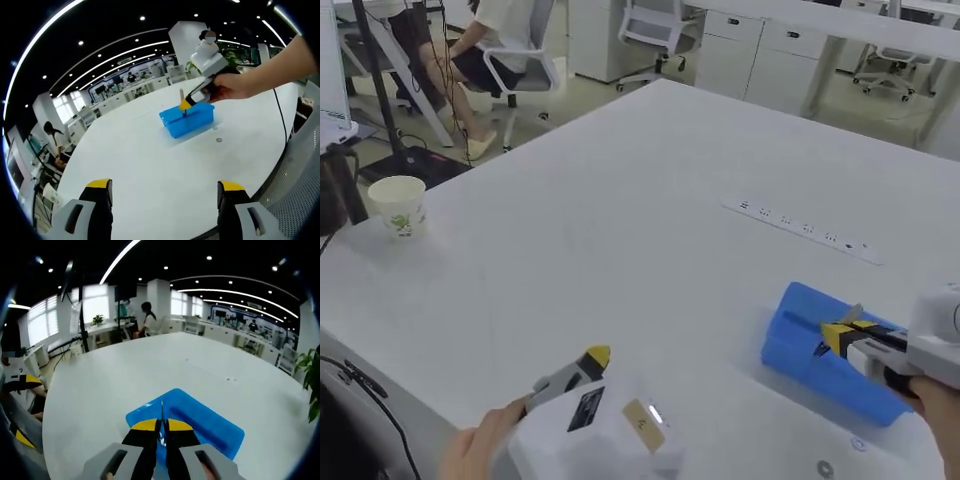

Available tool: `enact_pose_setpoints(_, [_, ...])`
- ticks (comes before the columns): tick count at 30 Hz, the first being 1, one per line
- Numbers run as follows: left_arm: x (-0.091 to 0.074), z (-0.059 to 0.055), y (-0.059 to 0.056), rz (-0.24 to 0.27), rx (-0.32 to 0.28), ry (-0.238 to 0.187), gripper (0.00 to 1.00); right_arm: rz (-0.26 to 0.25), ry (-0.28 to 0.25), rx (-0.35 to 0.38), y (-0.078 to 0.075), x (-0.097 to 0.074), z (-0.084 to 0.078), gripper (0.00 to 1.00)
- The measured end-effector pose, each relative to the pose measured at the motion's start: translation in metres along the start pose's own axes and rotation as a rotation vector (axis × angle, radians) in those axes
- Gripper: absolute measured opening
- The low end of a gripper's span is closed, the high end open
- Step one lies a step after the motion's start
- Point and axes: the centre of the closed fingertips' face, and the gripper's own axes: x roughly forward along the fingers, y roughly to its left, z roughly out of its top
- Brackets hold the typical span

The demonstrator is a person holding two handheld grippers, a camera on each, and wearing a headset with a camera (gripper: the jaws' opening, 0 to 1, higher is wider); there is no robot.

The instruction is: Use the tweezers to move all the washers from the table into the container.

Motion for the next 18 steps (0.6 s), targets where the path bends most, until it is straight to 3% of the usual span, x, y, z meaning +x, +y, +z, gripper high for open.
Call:
enact_pose_setpoints(8, [-0.0004, -0.0002, 0.0002, 0.002, -0.001, 0.002, 0.88, 0.001, 0.010, -0.012, 0.0012, 0.0035, -0.0046, 0.01])
enact_pose_setpoints(18, [-0.0006, 0.0005, 0.0002, 0.002, -0.003, 0.001, 0.88, 0.008, 0.012, 0.040, -0.0010, 0.0010, -0.0061, 0.02])
